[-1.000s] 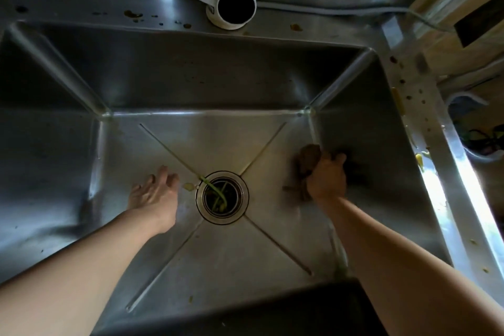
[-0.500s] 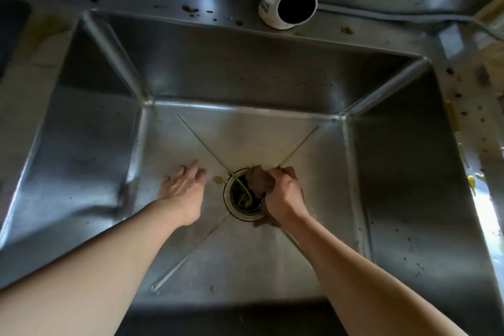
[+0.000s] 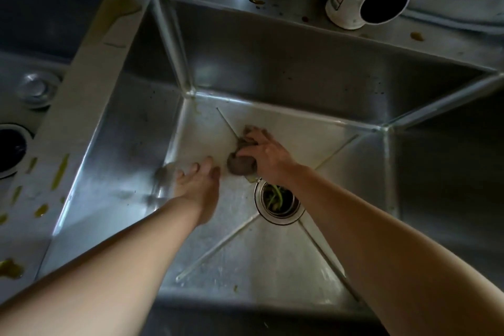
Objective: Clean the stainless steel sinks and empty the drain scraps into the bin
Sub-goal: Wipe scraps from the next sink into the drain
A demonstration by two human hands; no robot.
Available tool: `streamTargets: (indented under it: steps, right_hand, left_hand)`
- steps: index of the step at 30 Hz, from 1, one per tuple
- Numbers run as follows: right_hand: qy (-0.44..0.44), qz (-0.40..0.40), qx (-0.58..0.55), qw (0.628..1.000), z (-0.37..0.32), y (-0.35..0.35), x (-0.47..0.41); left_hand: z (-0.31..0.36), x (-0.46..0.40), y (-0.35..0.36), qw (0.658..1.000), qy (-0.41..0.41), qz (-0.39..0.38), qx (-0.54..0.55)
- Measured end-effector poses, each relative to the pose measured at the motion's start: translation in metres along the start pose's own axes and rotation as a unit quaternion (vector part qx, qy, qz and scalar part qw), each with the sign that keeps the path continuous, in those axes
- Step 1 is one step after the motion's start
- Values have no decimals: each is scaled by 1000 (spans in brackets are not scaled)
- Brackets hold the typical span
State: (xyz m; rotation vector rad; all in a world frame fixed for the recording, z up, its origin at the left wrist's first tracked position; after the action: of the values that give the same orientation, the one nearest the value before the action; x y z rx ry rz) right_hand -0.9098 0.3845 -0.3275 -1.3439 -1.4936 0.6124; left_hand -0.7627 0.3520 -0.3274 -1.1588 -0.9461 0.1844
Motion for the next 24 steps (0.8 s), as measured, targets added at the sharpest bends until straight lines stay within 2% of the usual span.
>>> streamTargets:
  steps: [5, 8, 10, 12, 15, 16, 21, 24]
  right_hand:
    - [-27, -70, 35, 997, 4, -1, 42]
    - [25, -80, 0, 996, 19, 2, 60]
    - [44, -57, -8, 997, 28, -1, 71]
    - [88, 15, -63, 994, 40, -16, 83]
    - [178, 152, -159, 959, 62, -49, 101]
    - [203, 176, -170, 948, 71, -54, 106]
    - [338, 110, -179, 917, 117, -25, 123]
    - [368, 105, -187, 905, 107, -3, 124]
  left_hand:
    - [8, 2, -2, 999, -17, -17, -44]
    - [12, 4, -6, 997, -27, -30, -59]
    - [17, 6, -8, 997, -24, -40, -67]
    - [24, 9, -9, 997, -13, -50, -65]
    - [37, 12, -9, 996, 7, -56, -64]
    - [41, 13, -9, 996, 11, -57, -63]
    - [53, 12, -2, 996, 3, -70, -62]
    - [55, 9, 0, 994, 3, -73, -80]
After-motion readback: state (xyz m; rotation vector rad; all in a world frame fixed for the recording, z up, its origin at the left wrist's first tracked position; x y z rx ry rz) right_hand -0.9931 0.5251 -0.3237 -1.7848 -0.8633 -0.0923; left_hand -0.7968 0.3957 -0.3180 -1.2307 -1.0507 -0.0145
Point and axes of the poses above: each hand's wrist, its own x-axis away from the middle knuckle, its own y-axis out of the palm, z = x × y, the point moved 5 cm from there along -x, towards the middle knuckle, and after that the axes turned 3 degrees about z, right-handed, at the moved point
